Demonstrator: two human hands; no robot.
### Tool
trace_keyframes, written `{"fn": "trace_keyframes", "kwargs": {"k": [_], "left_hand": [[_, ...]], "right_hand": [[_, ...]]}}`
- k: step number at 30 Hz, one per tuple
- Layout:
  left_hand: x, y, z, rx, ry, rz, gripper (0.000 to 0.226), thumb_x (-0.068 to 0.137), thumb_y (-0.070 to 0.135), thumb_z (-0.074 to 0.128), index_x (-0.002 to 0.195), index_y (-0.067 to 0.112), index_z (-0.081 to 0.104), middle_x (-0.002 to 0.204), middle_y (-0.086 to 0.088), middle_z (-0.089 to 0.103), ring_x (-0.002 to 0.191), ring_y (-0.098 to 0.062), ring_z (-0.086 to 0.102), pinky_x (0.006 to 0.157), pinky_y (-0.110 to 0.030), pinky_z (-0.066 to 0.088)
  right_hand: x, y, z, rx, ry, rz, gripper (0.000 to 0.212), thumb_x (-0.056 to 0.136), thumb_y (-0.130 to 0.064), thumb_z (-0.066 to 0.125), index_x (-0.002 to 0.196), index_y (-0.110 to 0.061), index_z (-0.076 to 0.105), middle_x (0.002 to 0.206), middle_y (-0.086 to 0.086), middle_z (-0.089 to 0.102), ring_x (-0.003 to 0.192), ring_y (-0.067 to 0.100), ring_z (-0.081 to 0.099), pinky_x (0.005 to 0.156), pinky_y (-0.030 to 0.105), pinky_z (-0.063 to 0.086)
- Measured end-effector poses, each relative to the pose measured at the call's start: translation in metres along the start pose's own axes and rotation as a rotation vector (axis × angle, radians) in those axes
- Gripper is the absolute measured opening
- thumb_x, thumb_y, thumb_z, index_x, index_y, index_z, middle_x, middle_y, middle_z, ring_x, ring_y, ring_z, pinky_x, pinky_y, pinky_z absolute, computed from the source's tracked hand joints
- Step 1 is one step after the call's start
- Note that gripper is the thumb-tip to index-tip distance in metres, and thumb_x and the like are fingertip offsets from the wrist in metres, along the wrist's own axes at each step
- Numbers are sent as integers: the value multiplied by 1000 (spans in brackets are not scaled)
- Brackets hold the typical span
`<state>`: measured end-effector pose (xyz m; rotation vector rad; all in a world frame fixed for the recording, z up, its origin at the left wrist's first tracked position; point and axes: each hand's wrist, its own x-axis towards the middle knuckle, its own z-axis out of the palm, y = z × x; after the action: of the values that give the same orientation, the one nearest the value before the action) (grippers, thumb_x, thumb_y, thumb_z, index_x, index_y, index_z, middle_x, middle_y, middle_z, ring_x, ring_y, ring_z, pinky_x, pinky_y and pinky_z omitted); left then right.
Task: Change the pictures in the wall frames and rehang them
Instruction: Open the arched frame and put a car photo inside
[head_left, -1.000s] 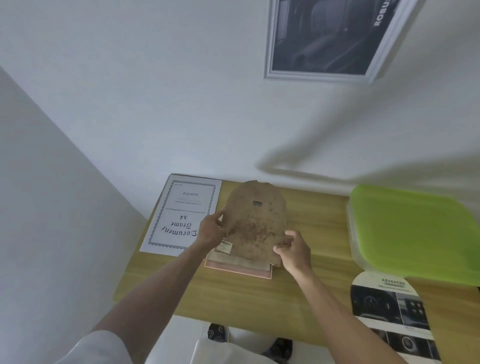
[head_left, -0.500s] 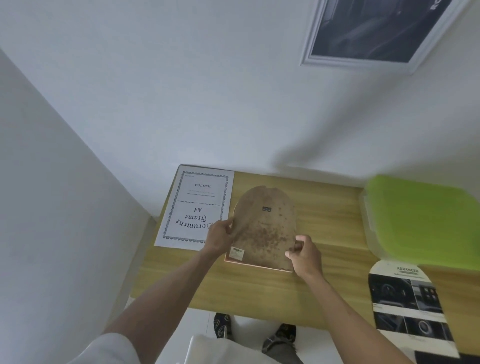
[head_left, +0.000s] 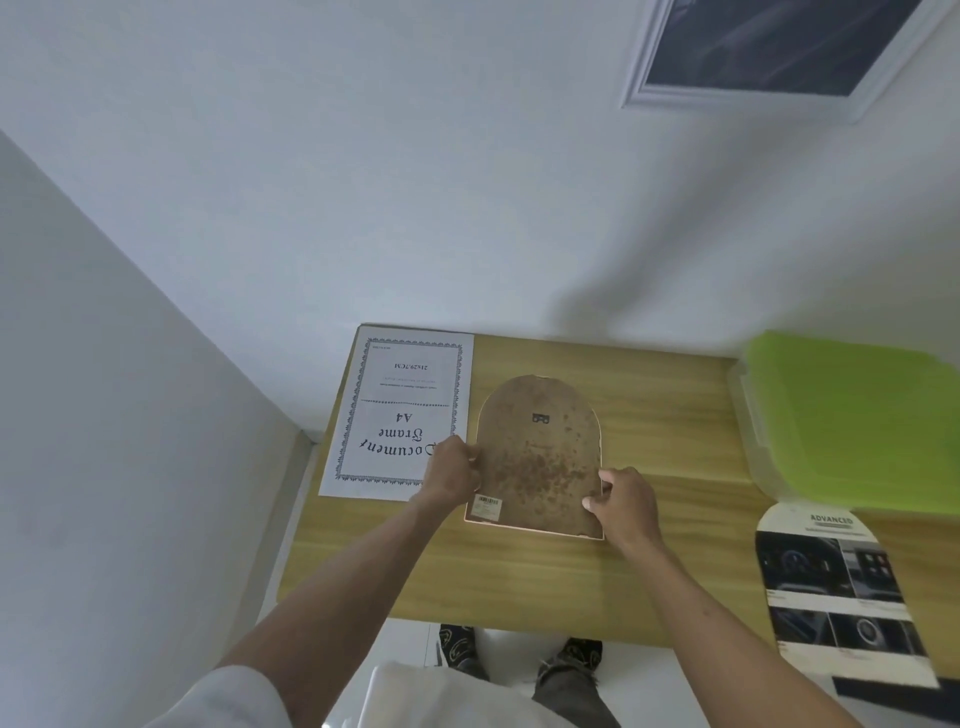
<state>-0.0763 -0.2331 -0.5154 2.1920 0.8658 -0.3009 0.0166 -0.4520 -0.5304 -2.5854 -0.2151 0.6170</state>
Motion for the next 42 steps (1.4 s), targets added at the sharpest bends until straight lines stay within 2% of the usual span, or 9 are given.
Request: {"fn": "trace_keyframes", "kwargs": {"k": [3, 5, 9, 11, 13, 16, 23, 37, 42], "left_hand": [[7, 0, 2, 126, -22, 56, 18, 79, -11, 55, 90, -4, 67, 97, -10, 56, 82, -27, 56, 65, -33, 47], [10, 4, 1, 232, -38, 112, 18, 82, -7, 51, 97, 0, 58, 103, -14, 56, 82, -29, 56, 70, -37, 50], [26, 20, -3, 584, -41, 294, 92, 77, 6, 76, 150, 8, 20, 142, -18, 35, 124, -39, 43, 99, -46, 44], [40, 31, -3, 730, -76, 349, 111, 75, 8, 80, 154, 4, 2, 159, -21, 7, 145, -39, 15, 119, -46, 20], [52, 39, 0, 843, -138, 381, 119, 76, 9, 79, 152, 1, -12, 161, -18, -16, 149, -34, -11, 123, -43, 0], [65, 43, 5, 899, -180, 399, 109, 84, 4, 69, 151, 0, -17, 159, -16, -23, 148, -29, -19, 123, -40, -3], [87, 46, 2, 910, -280, 465, 83, 99, 12, 47, 151, 1, -16, 160, -14, -24, 149, -25, -18, 123, -38, 0], [92, 51, 2, 898, -347, 443, 78, 101, 16, 41, 151, 2, -17, 159, -14, -24, 148, -25, -19, 123, -36, -3], [82, 56, -1, 894, -319, 418, 89, 98, 20, 51, 150, 0, -18, 159, -16, -25, 148, -27, -20, 122, -38, -3]], "right_hand": [[5, -2, -1, -80, -25, -34, 36, 81, -10, 76, 114, -5, 64, 106, 7, 56, 95, 25, 57, 79, 29, 41], [7, -8, -5, -190, -55, -48, 46, 83, -16, 75, 123, -5, 56, 120, 9, 53, 105, 28, 58, 83, 32, 45], [20, -24, -19, -532, -139, -163, 89, 78, -28, 81, 148, -16, 27, 144, 11, 36, 128, 28, 45, 91, 41, 49], [33, -34, -23, -660, -197, -279, 119, 73, -29, 86, 156, -16, 2, 160, 15, 12, 146, 33, 23, 112, 46, 35], [48, -43, -24, -794, -264, -349, 139, 68, -33, 88, 155, -13, -19, 164, 14, -15, 152, 33, -5, 123, 49, 11], [71, -54, -22, -922, -347, -413, 158, 58, -38, 93, 147, -10, -34, 156, 12, -37, 148, 31, -26, 123, 49, -4], [98, -60, -16, -996, -486, -487, 166, 50, -41, 96, 145, -11, -38, 151, 15, -44, 145, 30, -31, 122, 45, -9], [107, -59, -23, -931, -567, -465, 170, 46, -46, 96, 141, -21, -43, 145, 4, -52, 142, 23, -37, 122, 52, -4], [103, -62, -21, -989, -513, -463, 171, 45, -47, 96, 143, -18, -41, 150, 8, -47, 145, 25, -32, 123, 51, -4]]}}
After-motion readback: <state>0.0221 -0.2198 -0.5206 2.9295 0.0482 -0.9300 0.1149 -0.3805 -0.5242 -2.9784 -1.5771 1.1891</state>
